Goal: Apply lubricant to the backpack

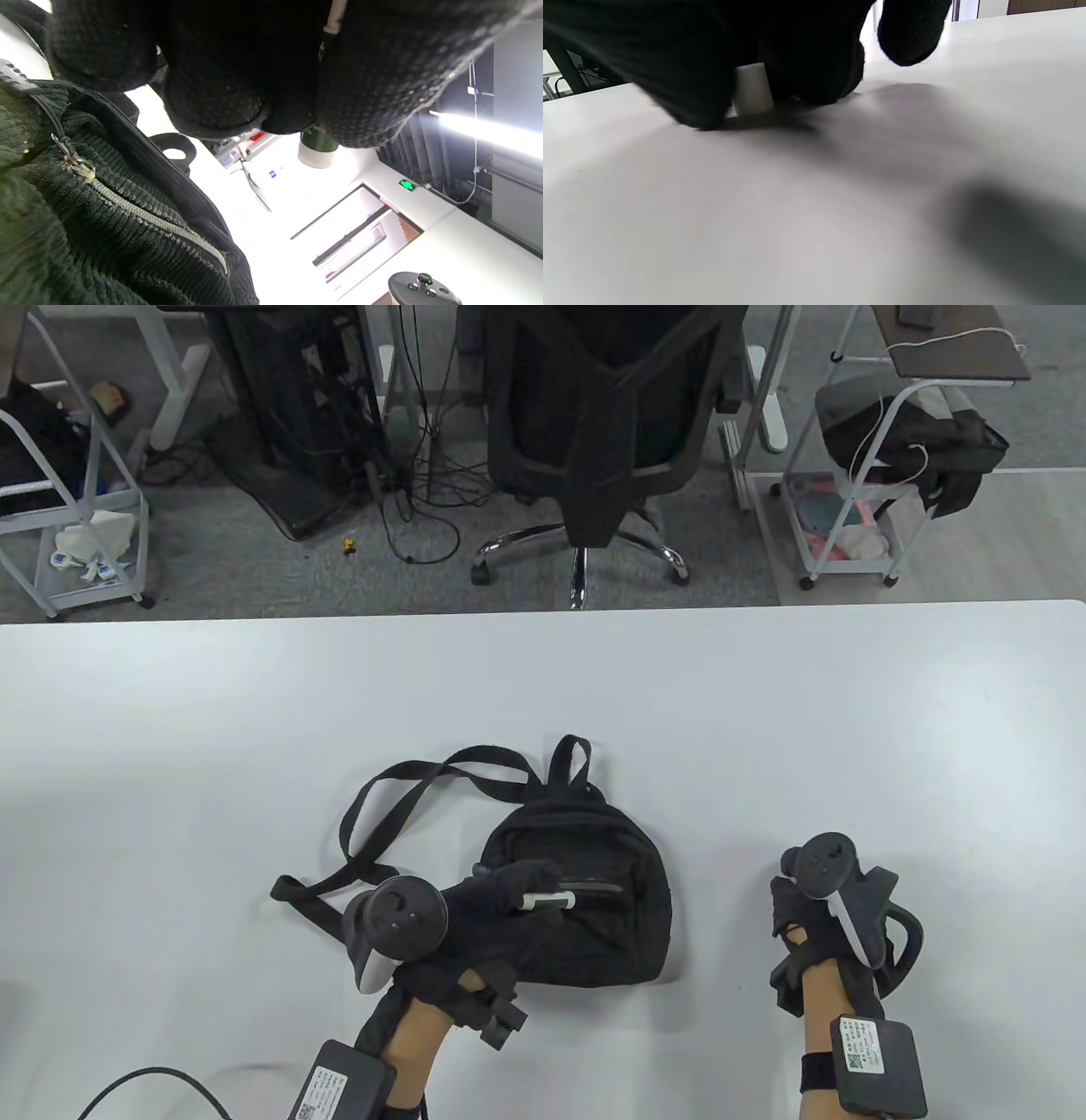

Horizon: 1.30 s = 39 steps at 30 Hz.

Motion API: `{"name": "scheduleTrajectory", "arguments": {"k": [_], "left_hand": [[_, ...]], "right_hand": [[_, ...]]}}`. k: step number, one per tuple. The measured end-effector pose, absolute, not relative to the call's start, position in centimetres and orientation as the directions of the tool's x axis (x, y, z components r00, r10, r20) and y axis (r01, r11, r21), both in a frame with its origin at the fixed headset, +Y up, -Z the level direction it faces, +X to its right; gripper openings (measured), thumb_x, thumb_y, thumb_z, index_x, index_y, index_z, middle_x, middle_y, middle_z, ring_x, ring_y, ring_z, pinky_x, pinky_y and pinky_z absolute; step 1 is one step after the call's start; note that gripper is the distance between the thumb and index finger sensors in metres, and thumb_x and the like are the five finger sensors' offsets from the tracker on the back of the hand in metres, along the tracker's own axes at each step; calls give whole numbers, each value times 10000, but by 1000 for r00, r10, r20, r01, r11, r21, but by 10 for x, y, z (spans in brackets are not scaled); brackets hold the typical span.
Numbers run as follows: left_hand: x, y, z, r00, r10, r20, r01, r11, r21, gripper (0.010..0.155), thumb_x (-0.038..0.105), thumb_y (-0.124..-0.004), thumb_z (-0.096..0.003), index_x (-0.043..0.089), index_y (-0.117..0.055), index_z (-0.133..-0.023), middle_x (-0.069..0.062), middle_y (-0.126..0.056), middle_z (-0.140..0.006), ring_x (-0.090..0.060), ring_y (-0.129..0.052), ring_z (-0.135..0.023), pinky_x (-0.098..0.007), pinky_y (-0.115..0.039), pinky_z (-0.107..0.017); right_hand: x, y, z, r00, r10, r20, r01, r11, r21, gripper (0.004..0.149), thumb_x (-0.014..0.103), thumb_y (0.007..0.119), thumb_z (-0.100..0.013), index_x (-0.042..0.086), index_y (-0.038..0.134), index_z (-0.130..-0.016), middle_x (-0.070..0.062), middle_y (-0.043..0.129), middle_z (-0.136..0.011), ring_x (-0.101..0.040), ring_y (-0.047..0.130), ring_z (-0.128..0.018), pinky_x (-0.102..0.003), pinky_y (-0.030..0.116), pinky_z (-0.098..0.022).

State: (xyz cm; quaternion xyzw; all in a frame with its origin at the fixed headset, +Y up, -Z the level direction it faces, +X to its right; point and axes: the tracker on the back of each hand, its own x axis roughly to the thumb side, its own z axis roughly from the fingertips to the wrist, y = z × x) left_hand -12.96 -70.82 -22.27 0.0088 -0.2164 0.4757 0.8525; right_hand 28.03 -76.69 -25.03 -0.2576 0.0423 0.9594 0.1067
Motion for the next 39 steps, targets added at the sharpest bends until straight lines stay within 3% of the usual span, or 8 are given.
{"name": "scheduleTrajectory", "arguments": {"k": [3,7,12,17,18,21,26,39], "left_hand": [[-127,-712,-225,368,843,392,-824,491,-283,543,366,-970,-426,171,-851,-919,-55,-966,-794,-331,-1056,-551,-572,-880,-450],[-130,-710,-225,351,845,404,-836,477,-271,547,346,-967,-425,160,-847,-925,-65,-966,-805,-341,-1061,-573,-595,-869,-478],[-133,-709,-229,294,871,394,-862,419,-283,533,331,-974,-421,170,-849,-913,-54,-968,-815,-330,-1081,-619,-618,-840,-554],[-132,-711,-230,255,887,386,-873,383,-301,532,328,-978,-419,159,-853,-908,-68,-977,-797,-310,-1096,-549,-544,-894,-446],[-130,-710,-230,257,883,392,-871,387,-301,539,329,-980,-416,154,-850,-909,-70,-981,-790,-321,-1094,-528,-532,-900,-424],[-125,-709,-227,246,880,406,-868,387,-313,534,333,-981,-417,145,-858,-901,-72,-985,-780,-309,-1098,-507,-517,-908,-392],[-118,-711,-225,219,882,417,-866,372,-332,536,335,-983,-412,137,-862,-896,-75,-992,-769,-301,-1103,-487,-504,-918,-370],[-111,-713,-222,189,886,423,-855,361,-373,537,342,-986,-409,130,-867,-888,-78,-1002,-749,-285,-1098,-426,-494,-922,-340]], "right_hand": [[296,-764,-247,-797,321,-512,-379,-926,9,559,527,921,-469,382,758,-983,31,750,-1028,-200,920,-815,-521,663,-746],[321,-754,-237,-673,533,-514,-573,-814,-94,610,529,924,-471,377,709,-1020,7,672,-1092,-251,883,-889,-561,648,-733],[316,-736,-231,-658,617,-432,-613,-772,-168,655,516,939,-457,361,676,-1037,-38,561,-1135,-350,786,-982,-613,645,-693],[272,-695,-219,-763,637,-110,-609,-765,-210,613,538,933,-443,388,726,-1000,-17,665,-1098,-304,858,-946,-583,692,-677],[255,-689,-216,-704,709,43,-706,-692,-150,581,531,932,-446,383,758,-980,0,753,-1050,-266,933,-882,-567,725,-659],[219,-687,-212,-488,842,229,-851,-518,92,538,500,945,-458,350,805,-955,-12,837,-982,-259,996,-789,-557,756,-619],[181,-683,-202,-547,774,321,-783,-608,131,586,530,955,-441,356,771,-969,20,860,-947,-206,1020,-740,-514,788,-598],[167,-686,-198,-520,784,338,-804,-583,117,500,490,952,-453,361,817,-917,44,904,-884,-174,1044,-677,-502,791,-605]]}}
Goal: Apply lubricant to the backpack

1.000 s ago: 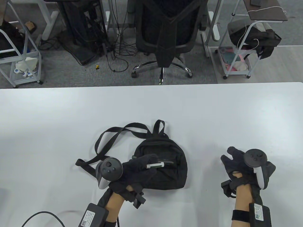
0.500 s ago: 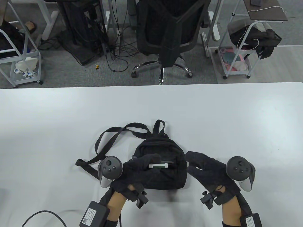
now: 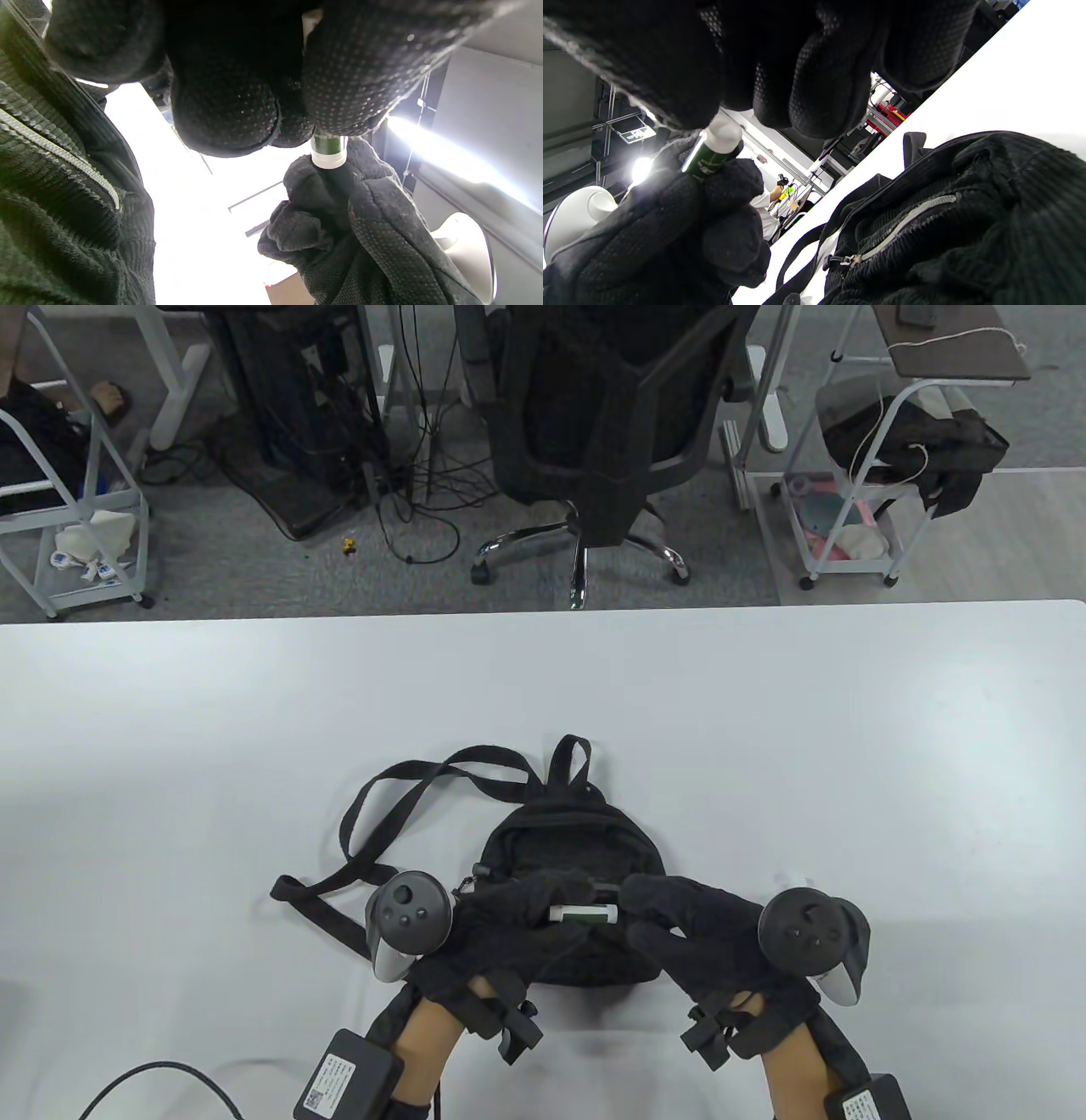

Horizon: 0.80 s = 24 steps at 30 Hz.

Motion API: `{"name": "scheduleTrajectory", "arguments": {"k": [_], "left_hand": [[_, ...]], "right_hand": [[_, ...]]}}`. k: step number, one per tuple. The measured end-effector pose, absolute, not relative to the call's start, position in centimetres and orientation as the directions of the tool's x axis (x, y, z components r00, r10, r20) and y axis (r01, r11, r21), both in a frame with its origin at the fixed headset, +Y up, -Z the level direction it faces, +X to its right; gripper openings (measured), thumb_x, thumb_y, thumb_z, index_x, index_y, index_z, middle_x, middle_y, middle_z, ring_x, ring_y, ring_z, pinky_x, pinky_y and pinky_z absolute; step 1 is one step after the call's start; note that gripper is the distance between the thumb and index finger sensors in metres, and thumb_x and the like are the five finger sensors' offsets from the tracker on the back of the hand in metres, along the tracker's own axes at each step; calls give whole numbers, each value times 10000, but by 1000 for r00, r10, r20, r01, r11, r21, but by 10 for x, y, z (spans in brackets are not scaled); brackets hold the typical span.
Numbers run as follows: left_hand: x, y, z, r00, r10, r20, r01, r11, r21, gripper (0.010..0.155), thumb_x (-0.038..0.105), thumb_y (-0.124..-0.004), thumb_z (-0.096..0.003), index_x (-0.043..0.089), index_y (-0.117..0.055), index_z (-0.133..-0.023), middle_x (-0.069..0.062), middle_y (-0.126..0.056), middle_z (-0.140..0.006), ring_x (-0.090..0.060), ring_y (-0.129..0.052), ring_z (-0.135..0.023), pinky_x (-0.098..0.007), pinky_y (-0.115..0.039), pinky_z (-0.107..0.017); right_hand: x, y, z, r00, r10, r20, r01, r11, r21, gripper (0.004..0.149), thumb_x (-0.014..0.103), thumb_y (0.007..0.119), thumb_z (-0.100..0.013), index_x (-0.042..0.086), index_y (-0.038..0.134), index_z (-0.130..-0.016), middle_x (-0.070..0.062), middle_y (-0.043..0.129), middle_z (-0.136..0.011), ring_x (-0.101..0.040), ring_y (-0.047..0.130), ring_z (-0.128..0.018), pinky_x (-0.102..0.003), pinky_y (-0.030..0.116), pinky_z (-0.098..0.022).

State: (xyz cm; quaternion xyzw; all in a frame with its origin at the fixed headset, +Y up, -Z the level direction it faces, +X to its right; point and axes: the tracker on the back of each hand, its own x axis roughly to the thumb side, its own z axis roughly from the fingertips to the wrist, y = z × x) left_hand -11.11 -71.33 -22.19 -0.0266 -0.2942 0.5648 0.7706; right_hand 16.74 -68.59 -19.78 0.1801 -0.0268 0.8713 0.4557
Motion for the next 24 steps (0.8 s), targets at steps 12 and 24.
{"name": "scheduleTrajectory", "arguments": {"k": [12,24], "left_hand": [[-107,-713,-216,167,891,423,-866,337,-369,535,342,-990,-406,120,-875,-878,-81,-1008,-739,-285,-1106,-426,-491,-930,-339],[-107,-713,-216,149,898,413,-872,316,-374,533,344,-992,-404,120,-877,-874,-78,-1011,-736,-282,-1109,-432,-494,-930,-347]], "right_hand": [[160,-691,-198,-487,809,329,-827,-549,124,511,438,994,-436,364,816,-909,52,915,-863,-150,1055,-649,-487,805,-599],[159,-702,-202,-461,834,304,-830,-526,185,520,565,774,-495,296,783,-940,6,891,-874,-198,1029,-654,-527,769,-607]]}}
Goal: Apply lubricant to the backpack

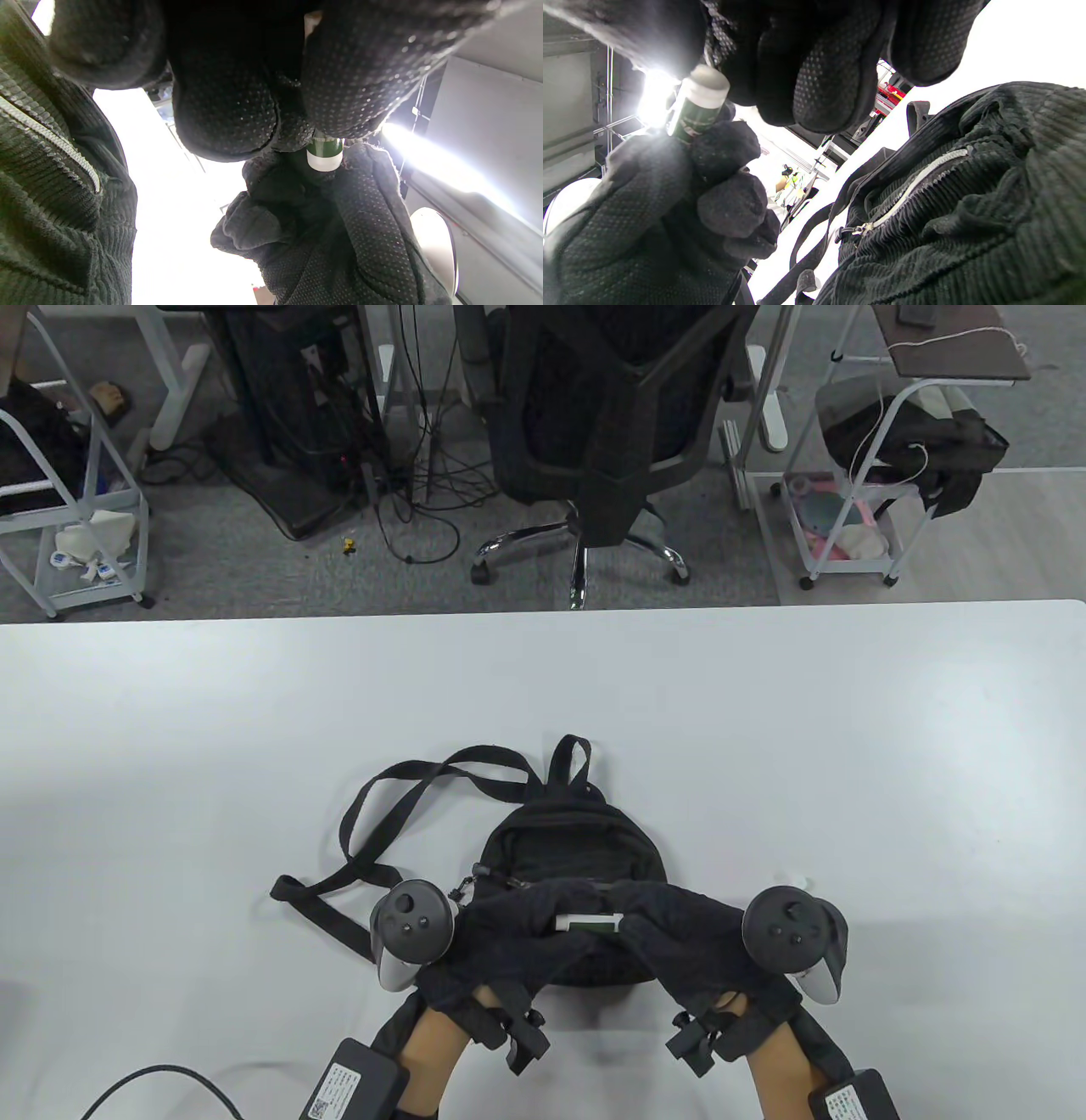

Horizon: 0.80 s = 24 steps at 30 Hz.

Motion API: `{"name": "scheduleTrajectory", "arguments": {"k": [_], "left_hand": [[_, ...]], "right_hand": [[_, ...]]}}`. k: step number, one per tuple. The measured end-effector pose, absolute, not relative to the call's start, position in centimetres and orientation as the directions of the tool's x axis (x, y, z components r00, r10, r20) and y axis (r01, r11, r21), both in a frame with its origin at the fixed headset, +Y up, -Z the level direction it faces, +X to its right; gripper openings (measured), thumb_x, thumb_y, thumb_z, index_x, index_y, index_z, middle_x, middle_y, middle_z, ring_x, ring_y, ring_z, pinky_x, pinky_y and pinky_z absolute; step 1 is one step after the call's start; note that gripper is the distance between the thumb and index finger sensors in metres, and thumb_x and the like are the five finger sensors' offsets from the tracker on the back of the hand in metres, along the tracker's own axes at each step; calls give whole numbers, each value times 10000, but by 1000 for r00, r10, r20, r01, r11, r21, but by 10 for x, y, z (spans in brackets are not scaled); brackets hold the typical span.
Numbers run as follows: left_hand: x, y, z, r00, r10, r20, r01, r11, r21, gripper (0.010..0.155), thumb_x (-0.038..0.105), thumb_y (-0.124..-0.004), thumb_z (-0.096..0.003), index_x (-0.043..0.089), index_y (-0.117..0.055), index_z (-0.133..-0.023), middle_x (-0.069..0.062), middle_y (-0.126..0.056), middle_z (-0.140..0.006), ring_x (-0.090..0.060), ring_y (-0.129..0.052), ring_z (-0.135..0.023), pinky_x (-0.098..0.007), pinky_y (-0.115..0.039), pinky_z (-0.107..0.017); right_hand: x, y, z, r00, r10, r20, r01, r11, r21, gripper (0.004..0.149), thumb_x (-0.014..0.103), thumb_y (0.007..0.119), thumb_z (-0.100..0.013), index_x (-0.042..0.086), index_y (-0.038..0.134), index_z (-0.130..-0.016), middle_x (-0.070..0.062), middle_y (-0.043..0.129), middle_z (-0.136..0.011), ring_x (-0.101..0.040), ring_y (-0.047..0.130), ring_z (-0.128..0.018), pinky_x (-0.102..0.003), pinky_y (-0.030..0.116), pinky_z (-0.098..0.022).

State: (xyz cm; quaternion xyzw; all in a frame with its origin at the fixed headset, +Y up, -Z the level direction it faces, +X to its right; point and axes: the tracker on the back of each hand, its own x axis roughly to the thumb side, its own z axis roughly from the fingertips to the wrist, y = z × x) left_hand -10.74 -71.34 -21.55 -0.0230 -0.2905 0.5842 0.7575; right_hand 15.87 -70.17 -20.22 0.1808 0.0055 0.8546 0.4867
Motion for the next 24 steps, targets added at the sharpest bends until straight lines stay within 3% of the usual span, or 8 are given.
{"name": "scheduleTrajectory", "arguments": {"k": [5,9,13,16,20,24], "left_hand": [[-110,-714,-217,137,903,406,-879,300,-371,538,345,-992,-404,120,-873,-878,-78,-1010,-738,-283,-1108,-436,-501,-928,-352],[-108,-715,-216,143,902,408,-875,307,-373,536,344,-993,-402,117,-877,-874,-78,-1011,-736,-281,-1108,-436,-501,-929,-354],[-107,-714,-215,129,906,404,-876,295,-381,533,344,-993,-404,118,-879,-873,-79,-1011,-735,-281,-1108,-435,-502,-929,-354],[-107,-713,-214,126,904,408,-878,293,-379,536,346,-993,-403,120,-877,-874,-78,-1011,-735,-280,-1108,-434,-501,-929,-354],[-107,-713,-215,126,905,407,-878,293,-380,532,346,-992,-404,120,-879,-872,-77,-1011,-733,-279,-1108,-433,-500,-929,-354],[-107,-716,-216,129,907,401,-875,294,-384,534,345,-993,-404,116,-879,-873,-80,-1011,-733,-281,-1108,-434,-503,-928,-354]], "right_hand": [[160,-700,-201,-484,813,323,-818,-551,163,584,535,918,-452,333,733,-967,35,845,-921,-184,1007,-703,-532,758,-624],[158,-701,-200,-486,811,325,-814,-556,170,527,518,891,-469,335,760,-946,38,865,-898,-184,1015,-682,-533,759,-621],[159,-703,-201,-476,821,317,-816,-546,188,503,598,791,-485,332,812,-911,27,898,-867,-201,1028,-658,-534,764,-620],[162,-703,-202,-459,832,313,-830,-527,184,586,616,849,-459,336,751,-964,22,844,-930,-219,1000,-725,-547,747,-633],[163,-700,-200,-463,820,336,-827,-536,169,556,526,936,-451,383,742,-953,56,833,-939,-197,996,-737,-550,739,-646],[161,-704,-202,-486,811,326,-811,-558,178,495,575,866,-472,374,796,-919,49,872,-901,-203,1012,-704,-551,745,-638]]}}
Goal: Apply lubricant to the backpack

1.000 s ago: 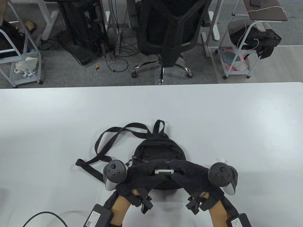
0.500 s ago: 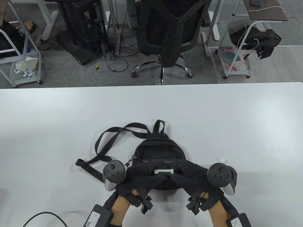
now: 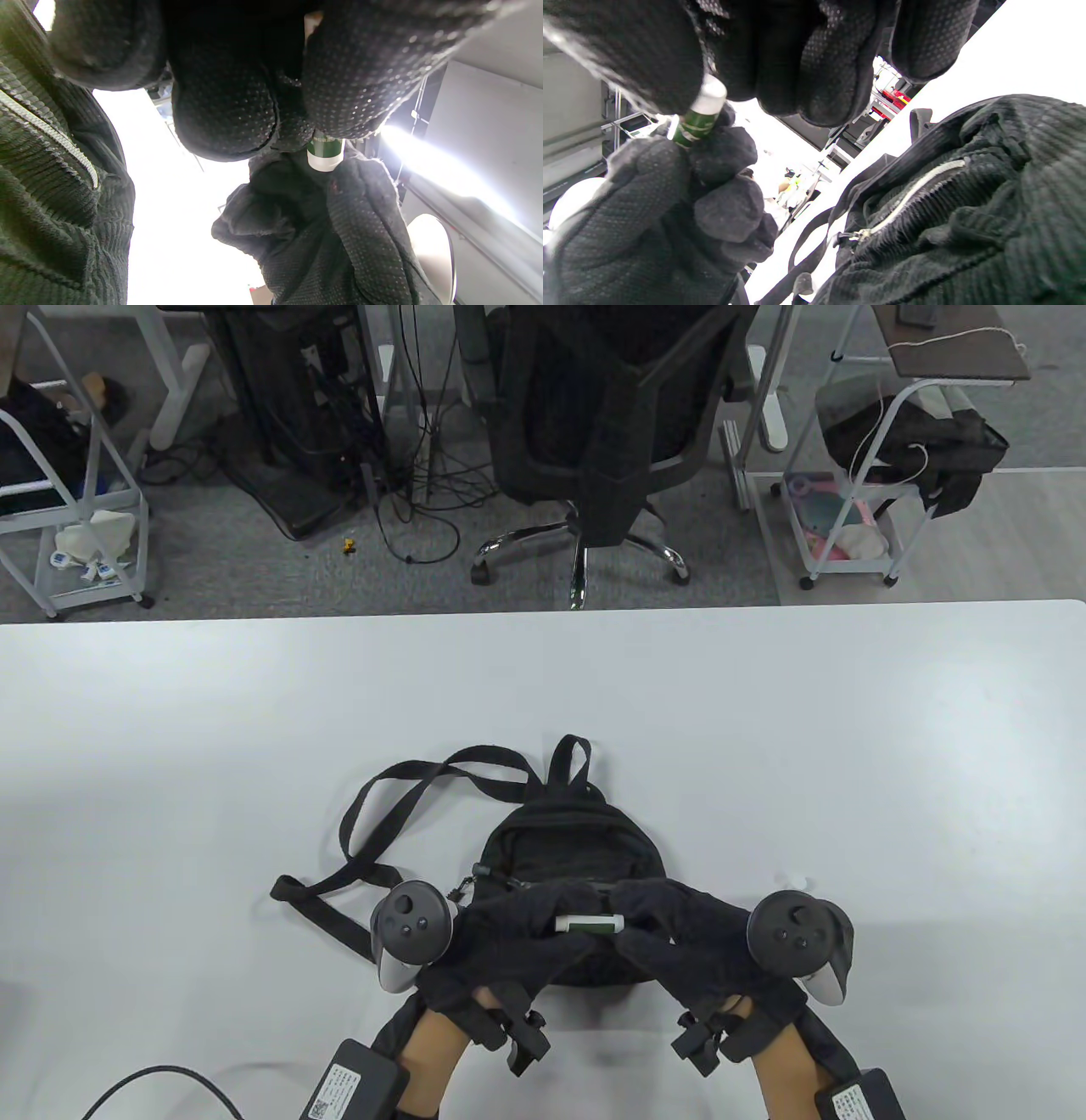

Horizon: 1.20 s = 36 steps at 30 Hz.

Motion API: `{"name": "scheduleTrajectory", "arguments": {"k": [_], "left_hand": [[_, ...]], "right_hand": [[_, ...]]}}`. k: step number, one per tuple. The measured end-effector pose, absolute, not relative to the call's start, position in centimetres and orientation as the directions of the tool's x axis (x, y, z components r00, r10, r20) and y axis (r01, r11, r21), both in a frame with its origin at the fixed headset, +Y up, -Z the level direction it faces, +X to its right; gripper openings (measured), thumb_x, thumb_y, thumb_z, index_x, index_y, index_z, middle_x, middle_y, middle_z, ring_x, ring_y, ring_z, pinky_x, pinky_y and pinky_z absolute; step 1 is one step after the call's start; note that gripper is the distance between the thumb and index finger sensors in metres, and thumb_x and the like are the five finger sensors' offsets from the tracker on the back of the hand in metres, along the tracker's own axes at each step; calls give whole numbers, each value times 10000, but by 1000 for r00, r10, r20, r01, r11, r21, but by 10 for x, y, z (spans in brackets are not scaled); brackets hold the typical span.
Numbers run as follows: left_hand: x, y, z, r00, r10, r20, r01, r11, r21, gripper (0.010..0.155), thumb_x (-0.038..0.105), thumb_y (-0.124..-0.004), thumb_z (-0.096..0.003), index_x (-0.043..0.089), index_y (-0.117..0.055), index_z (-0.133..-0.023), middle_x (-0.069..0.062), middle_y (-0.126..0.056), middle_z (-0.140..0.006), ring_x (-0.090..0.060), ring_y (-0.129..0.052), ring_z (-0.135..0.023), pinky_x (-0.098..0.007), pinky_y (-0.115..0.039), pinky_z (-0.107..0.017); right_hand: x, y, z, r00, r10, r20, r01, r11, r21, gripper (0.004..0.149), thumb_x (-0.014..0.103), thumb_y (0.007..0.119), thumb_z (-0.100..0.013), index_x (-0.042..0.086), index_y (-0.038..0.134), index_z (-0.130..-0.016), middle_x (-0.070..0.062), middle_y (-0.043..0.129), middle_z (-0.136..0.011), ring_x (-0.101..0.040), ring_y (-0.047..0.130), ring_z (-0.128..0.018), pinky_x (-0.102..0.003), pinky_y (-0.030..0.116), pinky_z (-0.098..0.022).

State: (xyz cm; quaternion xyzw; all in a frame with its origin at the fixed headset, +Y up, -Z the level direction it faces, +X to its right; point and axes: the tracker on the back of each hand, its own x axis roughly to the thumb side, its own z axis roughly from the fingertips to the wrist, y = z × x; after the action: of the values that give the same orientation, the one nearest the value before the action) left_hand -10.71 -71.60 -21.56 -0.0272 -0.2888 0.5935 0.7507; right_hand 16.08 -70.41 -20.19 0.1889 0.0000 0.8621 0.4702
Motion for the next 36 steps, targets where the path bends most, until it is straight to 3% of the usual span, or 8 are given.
{"name": "scheduleTrajectory", "arguments": {"k": [4,6,11,18,22,25,32,36], "left_hand": [[-107,-716,-215,131,906,403,-875,297,-382,528,346,-992,-404,121,-882,-868,-80,-1012,-731,-279,-1109,-431,-500,-930,-353],[-108,-715,-215,130,906,404,-877,295,-380,534,345,-993,-404,116,-878,-872,-82,-1011,-732,-281,-1107,-435,-503,-929,-354],[-107,-718,-216,134,909,395,-873,297,-387,531,347,-993,-404,118,-881,-870,-82,-1012,-731,-280,-1108,-431,-502,-929,-353],[-108,-720,-217,135,910,391,-874,296,-386,533,349,-992,-404,117,-880,-870,-79,-1013,-729,-278,-1109,-430,-502,-929,-353],[-109,-718,-217,129,909,396,-879,290,-378,531,349,-992,-405,118,-880,-870,-77,-1013,-728,-277,-1109,-428,-499,-930,-354],[-109,-718,-216,131,908,398,-878,292,-378,530,349,-993,-404,117,-882,-868,-79,-1013,-728,-278,-1109,-428,-500,-930,-353],[-109,-719,-218,130,911,391,-877,290,-382,531,351,-991,-405,118,-881,-869,-80,-1014,-726,-278,-1109,-428,-501,-930,-352],[-109,-718,-217,141,906,398,-877,301,-374,530,351,-992,-405,116,-883,-868,-78,-1013,-726,-277,-1109,-428,-501,-929,-352]], "right_hand": [[161,-707,-203,-468,828,307,-822,-536,192,494,607,815,-483,357,813,-910,30,875,-897,-222,1011,-697,-557,739,-634],[162,-705,-202,-468,825,316,-824,-536,181,569,610,855,-464,357,751,-964,29,834,-941,-223,991,-737,-561,731,-641],[160,-702,-200,-487,805,338,-808,-562,175,547,515,925,-461,386,739,-960,52,822,-955,-204,991,-747,-563,727,-650],[160,-708,-204,-491,817,303,-809,-556,190,503,601,808,-487,346,806,-921,21,867,-909,-235,1005,-707,-568,735,-630],[162,-704,-201,-498,806,320,-808,-566,166,586,576,888,-461,359,723,-980,34,818,-958,-220,988,-743,-567,726,-643],[158,-704,-200,-511,793,332,-795,-583,169,555,526,925,-458,376,737,-958,51,825,-949,-204,993,-740,-563,729,-647],[158,-708,-203,-500,808,313,-798,-570,196,482,591,824,-483,355,817,-904,33,876,-897,-223,1011,-696,-569,733,-632],[160,-707,-202,-502,805,317,-803,-570,174,565,592,856,-468,358,738,-968,32,819,-957,-220,988,-740,-568,725,-642]]}}
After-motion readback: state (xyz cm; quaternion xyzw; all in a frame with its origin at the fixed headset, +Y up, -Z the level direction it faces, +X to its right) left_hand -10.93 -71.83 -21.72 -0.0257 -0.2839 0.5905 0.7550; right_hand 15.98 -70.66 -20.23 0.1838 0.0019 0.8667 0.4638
